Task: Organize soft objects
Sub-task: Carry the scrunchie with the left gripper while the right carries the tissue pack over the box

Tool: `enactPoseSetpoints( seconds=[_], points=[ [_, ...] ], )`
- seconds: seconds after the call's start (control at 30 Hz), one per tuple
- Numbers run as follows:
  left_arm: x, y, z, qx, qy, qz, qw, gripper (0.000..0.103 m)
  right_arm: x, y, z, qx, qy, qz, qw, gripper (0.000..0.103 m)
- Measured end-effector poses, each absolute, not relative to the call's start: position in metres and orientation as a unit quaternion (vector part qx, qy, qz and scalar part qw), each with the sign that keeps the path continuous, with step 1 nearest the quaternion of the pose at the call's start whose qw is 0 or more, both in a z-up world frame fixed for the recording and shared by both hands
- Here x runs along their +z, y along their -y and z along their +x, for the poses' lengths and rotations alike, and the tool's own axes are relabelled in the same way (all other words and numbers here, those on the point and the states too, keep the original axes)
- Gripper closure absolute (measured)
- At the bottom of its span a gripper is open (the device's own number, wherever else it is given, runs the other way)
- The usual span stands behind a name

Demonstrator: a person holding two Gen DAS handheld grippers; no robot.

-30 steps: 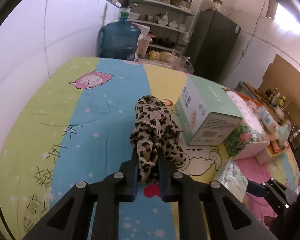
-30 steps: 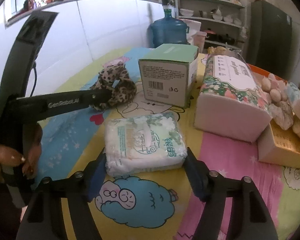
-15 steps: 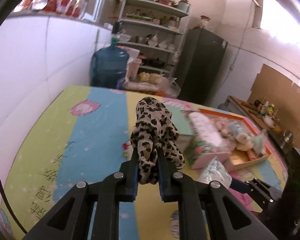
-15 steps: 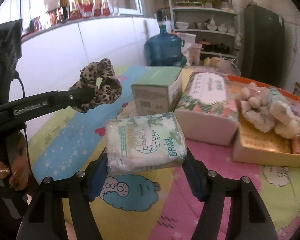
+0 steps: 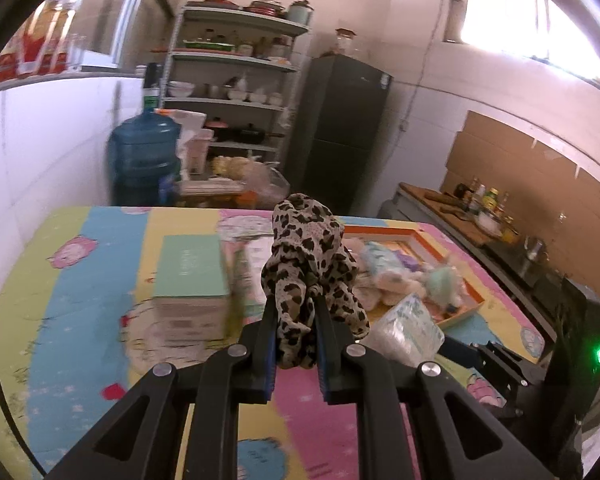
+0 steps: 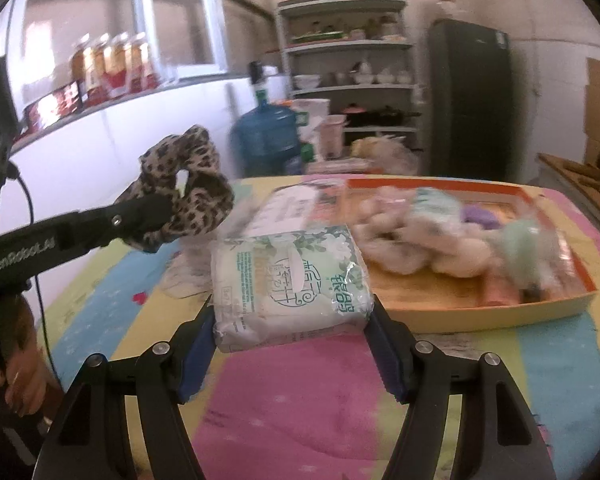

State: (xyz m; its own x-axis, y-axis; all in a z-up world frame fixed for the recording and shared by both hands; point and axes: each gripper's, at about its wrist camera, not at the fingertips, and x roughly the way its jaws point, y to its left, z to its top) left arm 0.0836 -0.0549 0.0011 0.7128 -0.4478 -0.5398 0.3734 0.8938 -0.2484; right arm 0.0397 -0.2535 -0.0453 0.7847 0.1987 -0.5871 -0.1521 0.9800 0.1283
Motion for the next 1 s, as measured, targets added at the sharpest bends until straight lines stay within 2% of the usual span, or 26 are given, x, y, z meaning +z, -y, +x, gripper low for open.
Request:
enactPoseSetpoints(
  seconds=[0.4,1.0],
  points=[
    [-0.006,0.120,0.098,-0.258,-0.318,-0.054,0.911,0.087,-0.040,0.331,0.046,0.024,-0.305,0.057,0.950,0.032],
    [-0.042,0.179,0.125,-0.271,-0.361,-0.035,0.891,0.087,-0.057,0.376,0.071,-0.002,-0.319,0.061,0.946,0.032]
  ],
)
